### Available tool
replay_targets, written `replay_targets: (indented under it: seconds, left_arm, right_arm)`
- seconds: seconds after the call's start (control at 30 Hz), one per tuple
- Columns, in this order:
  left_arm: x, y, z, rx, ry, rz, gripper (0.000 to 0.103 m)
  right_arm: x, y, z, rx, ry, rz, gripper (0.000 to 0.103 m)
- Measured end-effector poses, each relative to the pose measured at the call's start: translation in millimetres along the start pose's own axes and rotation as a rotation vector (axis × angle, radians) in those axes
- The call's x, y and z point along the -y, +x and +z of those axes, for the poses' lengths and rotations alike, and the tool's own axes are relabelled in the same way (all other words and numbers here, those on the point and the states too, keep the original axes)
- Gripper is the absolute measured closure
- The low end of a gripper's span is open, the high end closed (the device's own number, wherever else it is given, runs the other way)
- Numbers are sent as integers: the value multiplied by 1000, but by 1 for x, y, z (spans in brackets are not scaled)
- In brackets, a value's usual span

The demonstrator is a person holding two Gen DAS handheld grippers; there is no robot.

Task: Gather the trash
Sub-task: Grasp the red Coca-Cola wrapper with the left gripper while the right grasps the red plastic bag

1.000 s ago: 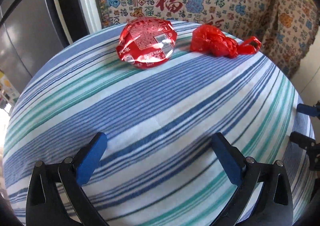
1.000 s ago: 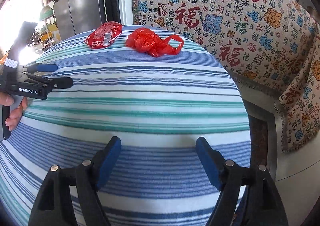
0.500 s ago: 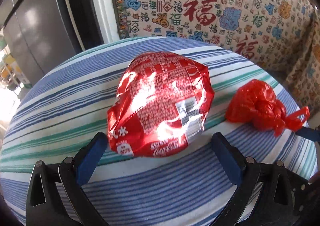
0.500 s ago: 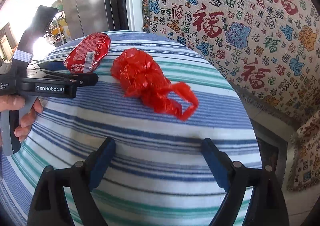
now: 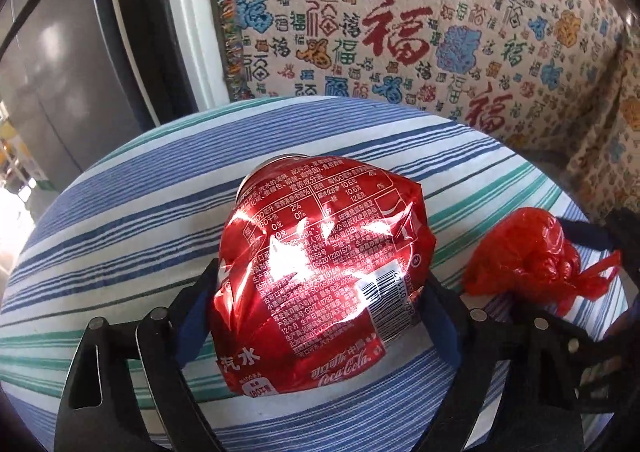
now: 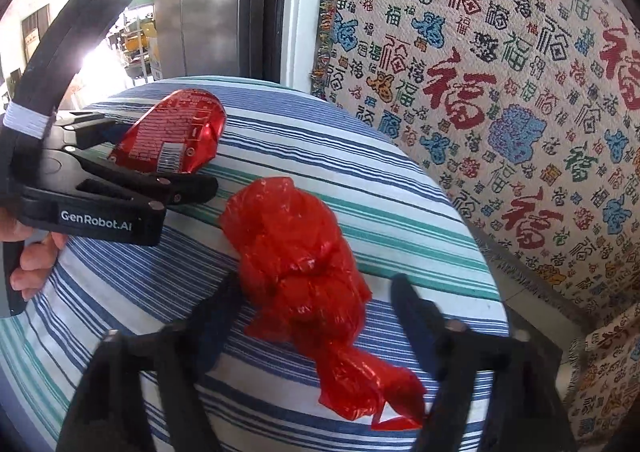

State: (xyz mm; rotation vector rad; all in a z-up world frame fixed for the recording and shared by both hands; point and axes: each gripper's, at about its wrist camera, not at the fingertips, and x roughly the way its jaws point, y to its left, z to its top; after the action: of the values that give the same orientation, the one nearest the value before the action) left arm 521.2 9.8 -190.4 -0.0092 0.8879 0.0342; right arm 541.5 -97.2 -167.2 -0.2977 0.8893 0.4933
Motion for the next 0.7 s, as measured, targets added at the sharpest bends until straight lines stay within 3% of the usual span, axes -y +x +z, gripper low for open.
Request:
replay_targets:
  seconds: [0.1,0.3,0.7]
  left_arm:
    - [-5,-5,-3,9,-3,-44,14]
    - [-6,-25,-29,0,56,-52,14]
    - [-13,-107,-133,-12,94,-40,14]
  right_arm:
    - [-5,-4,-4,-3,23,0,54]
    - [-15,-27,-32,-15,78,-5,54]
    - [-51,-110,-125,-16,186,-25,54]
